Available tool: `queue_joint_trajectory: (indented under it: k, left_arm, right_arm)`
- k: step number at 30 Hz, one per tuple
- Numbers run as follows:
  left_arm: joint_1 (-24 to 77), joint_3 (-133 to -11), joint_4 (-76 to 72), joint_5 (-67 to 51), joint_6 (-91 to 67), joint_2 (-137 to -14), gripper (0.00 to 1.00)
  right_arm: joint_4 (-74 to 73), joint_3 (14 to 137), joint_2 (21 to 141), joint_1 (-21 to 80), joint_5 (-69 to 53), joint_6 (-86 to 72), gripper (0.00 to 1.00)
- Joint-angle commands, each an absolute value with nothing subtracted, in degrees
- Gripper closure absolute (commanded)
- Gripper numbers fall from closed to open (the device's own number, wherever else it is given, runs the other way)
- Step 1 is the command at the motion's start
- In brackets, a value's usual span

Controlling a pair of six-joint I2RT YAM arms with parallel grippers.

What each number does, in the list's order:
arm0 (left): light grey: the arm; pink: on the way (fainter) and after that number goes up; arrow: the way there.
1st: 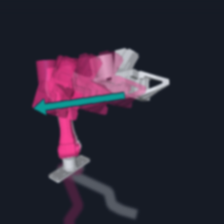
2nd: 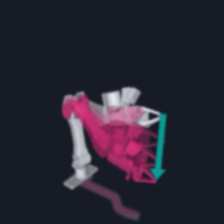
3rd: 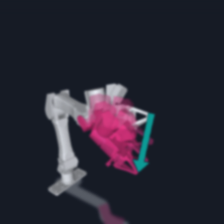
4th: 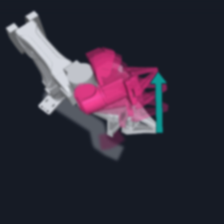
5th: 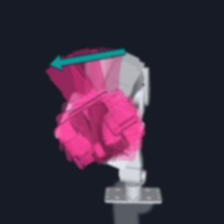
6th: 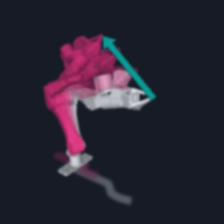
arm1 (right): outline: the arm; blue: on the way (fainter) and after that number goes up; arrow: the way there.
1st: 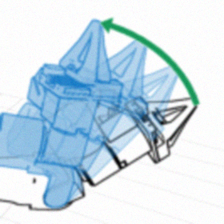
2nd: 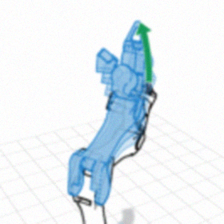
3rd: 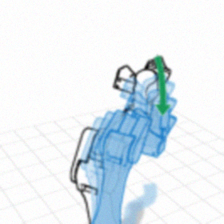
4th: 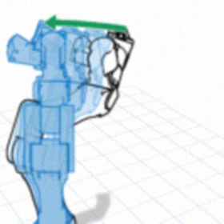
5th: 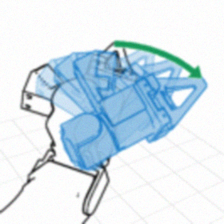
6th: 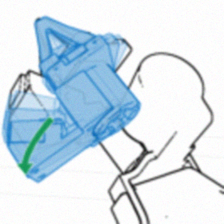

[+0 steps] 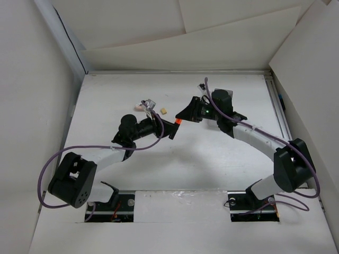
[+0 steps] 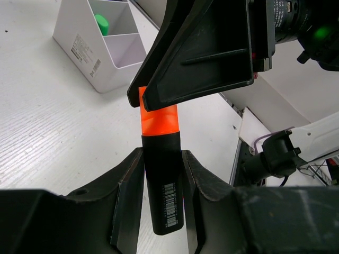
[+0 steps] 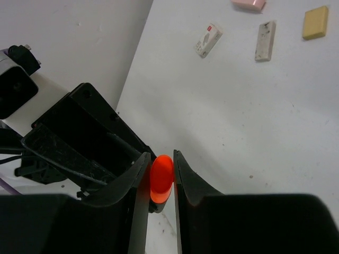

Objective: Sort the stationery into containers
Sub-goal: Pick up the pen from the center of the board, then place the pen in the storage box.

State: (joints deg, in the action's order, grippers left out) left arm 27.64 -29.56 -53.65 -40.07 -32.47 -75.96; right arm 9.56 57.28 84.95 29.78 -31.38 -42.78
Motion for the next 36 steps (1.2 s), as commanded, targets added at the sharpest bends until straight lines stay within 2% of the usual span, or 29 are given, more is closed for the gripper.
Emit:
queue_joint_trajectory:
  k: [1, 7, 11, 17, 26, 31, 36]
  left_arm:
    - [27.77, -29.09, -58.44, -42.01, -32.87, -75.58, 0.91]
    - [27.77, -29.09, -57.47, -40.96, -32.34, -75.59, 0.8]
    - [27.77, -29.09, -57.57, -41.04, -32.35, -75.06, 0.66]
    - [27.77, -28.48, -58.1, -41.66, -32.35, -74.0, 0.46]
    - [27.77, -27.95, -57.13, -40.96, -31.64, -71.54, 0.45]
    - [27.77, -27.33, -60.91, -46.4, -32.34, -72.24, 0.45]
    - [27.77, -27.86, -72.93, -57.63, -38.31, -77.15, 0.45]
  right_arm:
    - [13.62, 58.36, 85.78, 30.5, -33.05, -42.89, 0.78]
    - [14.15, 57.75, 85.78, 29.98, -33.05, -42.89, 0.87]
    - [14.15, 56.52, 84.38, 29.97, -31.3, -40.7, 0.92]
    - [14.15, 53.97, 80.6, 28.22, -26.54, -35.34, 0.93]
    - [14.15, 49.93, 72.16, 25.14, -24.43, -28.75, 0.93]
    - [14.15, 48.6, 69.09, 23.03, -27.07, -27.25, 0.93]
    - [13.63, 48.6, 67.86, 21.27, -19.54, -28.99, 0.94]
